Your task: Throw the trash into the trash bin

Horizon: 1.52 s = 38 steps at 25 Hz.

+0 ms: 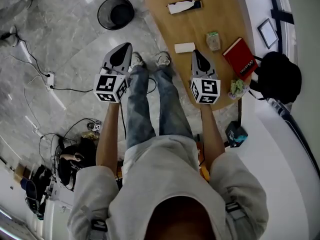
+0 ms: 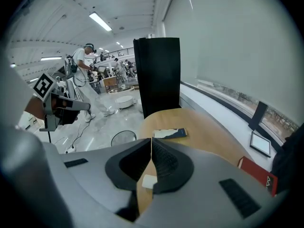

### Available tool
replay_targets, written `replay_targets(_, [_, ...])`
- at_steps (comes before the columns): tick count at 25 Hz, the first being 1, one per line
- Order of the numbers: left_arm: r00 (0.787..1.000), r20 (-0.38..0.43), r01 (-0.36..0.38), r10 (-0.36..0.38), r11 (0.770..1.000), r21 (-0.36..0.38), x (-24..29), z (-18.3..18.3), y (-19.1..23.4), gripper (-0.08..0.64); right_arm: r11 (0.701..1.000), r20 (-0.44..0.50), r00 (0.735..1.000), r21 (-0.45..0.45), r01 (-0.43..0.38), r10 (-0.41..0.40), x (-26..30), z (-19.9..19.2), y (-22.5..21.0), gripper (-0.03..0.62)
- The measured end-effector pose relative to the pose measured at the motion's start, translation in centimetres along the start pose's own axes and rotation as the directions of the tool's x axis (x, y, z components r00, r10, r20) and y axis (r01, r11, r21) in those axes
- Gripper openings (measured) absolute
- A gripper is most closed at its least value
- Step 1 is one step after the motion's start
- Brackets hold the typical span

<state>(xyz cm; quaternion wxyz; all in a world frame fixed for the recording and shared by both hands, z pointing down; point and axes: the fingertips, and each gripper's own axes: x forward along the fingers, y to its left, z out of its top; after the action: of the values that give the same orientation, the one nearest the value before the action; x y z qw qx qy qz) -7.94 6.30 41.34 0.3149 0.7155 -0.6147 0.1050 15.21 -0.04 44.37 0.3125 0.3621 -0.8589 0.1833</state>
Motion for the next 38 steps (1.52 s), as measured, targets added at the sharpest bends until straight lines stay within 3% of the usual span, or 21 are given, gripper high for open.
replay_targets(10, [0.994, -0.056, 0.097, -0.095, 0.995, 0.026, 3.6, -3.5, -2.0, 0.017, 0.997, -0.057, 0.997, 0.050, 0.053, -0.050, 0.3, -5.5, -1.4, 0.031])
replay_targets(19, [0.980, -0.083, 0.186, -0.183, 0.982, 0.039, 7.0, -5.9, -5.6, 0.017, 0.996, -0.133, 0.990, 0.080, 0.049, -0.038, 0.9, -10.6, -2.4, 0.031])
replay_targets(26, [0.975, -0.109, 0.201, -0.195, 0.979, 0.044, 7.3, -7.6, -6.1, 0.017, 0.987, -0.167, 0.986, 0.159, 0.001, 0.026, 2.9, -12.9, -2.2, 0.035])
replay_targets(27, [0.974, -0.112, 0.202, -0.196, 0.978, 0.044, 7.3, -7.8, -6.2, 0.017, 0.985, -0.175, 0.984, 0.175, 0.000, 0.031, 3.3, -13.2, -2.3, 0.050])
replay_targets(29, [0.973, -0.115, 0.204, -0.198, 0.978, 0.040, 7.2, -8.0, -6.3, 0.017, 0.978, -0.188, 0.981, 0.210, -0.003, 0.044, 4.2, -13.9, -2.5, 0.203])
replay_targets(34, [0.973, -0.116, 0.207, -0.201, 0.977, 0.041, 7.1, -8.1, -6.3, 0.017, 0.969, -0.200, 0.978, 0.246, -0.014, 0.064, 6.1, -14.2, -2.2, 0.312])
replay_targets(38, [0.972, -0.117, 0.208, -0.202, 0.977, 0.043, 7.0, -8.2, -6.3, 0.017, 0.970, -0.230, 0.972, 0.241, 0.019, 0.039, 7.3, -15.0, -1.9, 0.354])
